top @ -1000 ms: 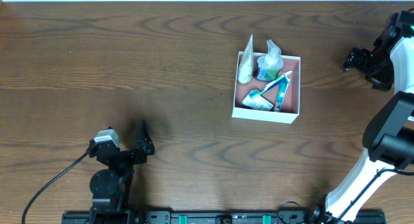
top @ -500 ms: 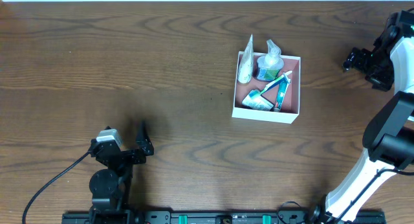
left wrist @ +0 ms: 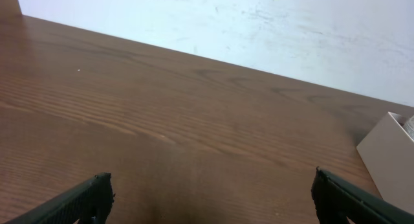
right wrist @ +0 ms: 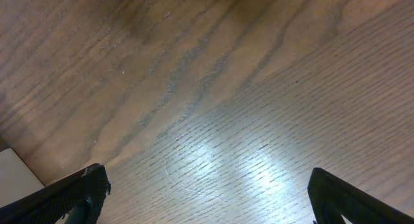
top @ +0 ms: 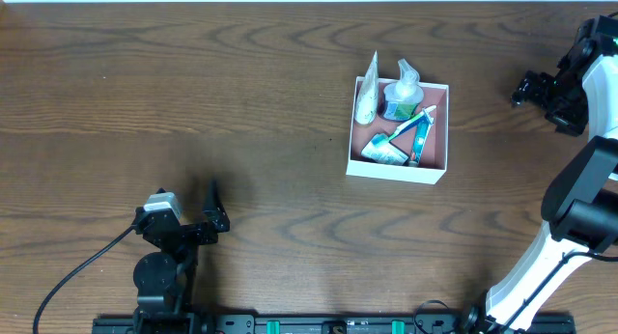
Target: Pack container
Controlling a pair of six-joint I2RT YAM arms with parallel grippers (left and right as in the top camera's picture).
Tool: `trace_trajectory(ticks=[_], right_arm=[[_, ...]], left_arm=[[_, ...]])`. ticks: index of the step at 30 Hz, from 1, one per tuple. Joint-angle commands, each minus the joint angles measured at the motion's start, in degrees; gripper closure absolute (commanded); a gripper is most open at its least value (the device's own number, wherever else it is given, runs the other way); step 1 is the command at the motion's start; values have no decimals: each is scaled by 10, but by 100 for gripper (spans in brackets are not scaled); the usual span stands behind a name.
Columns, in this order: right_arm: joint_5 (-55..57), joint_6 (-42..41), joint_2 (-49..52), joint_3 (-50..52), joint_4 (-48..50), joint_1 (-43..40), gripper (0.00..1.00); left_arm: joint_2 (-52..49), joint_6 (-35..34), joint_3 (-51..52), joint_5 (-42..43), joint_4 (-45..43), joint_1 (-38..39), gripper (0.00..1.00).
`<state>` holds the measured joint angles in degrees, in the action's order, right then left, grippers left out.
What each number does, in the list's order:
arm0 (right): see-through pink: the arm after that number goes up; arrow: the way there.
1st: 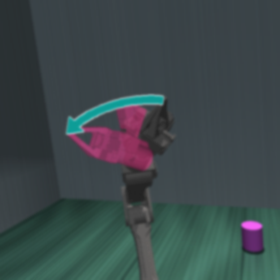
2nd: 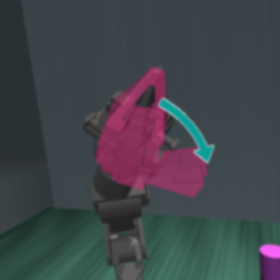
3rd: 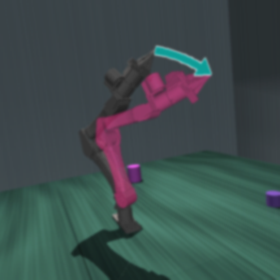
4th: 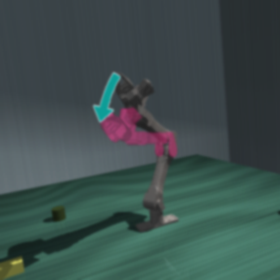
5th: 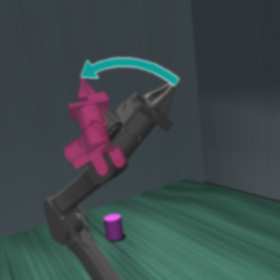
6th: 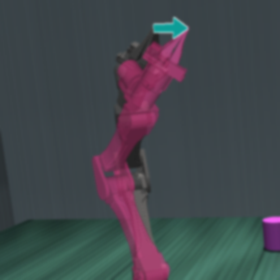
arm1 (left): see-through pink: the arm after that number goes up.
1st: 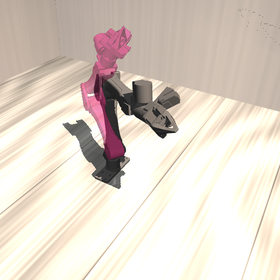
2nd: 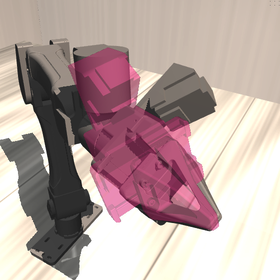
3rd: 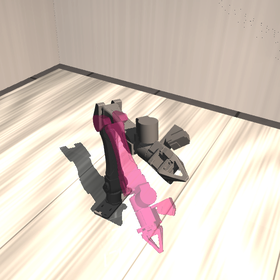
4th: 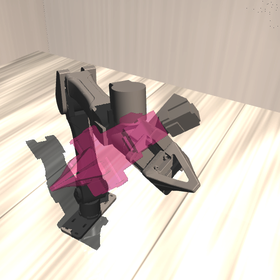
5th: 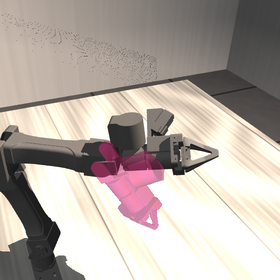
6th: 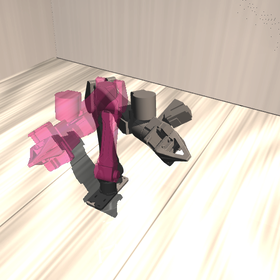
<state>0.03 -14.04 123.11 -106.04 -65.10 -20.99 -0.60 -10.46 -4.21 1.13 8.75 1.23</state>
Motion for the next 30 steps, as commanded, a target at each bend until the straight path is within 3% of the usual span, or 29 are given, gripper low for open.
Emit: trace_trajectory(ticks=[1, 21, 30], right_arm=[[6, -5, -2, 0, 0, -4, 1], [6, -5, -3, 0, 0, 8, 1], [6, -5, -128, 0, 0, 60, 1]], left_arm=[[4, 8, 13, -1, 12, -3, 2], [4, 8, 13, -1, 12, -3, 2], [4, 8, 13, -1, 12, -3, 2]])
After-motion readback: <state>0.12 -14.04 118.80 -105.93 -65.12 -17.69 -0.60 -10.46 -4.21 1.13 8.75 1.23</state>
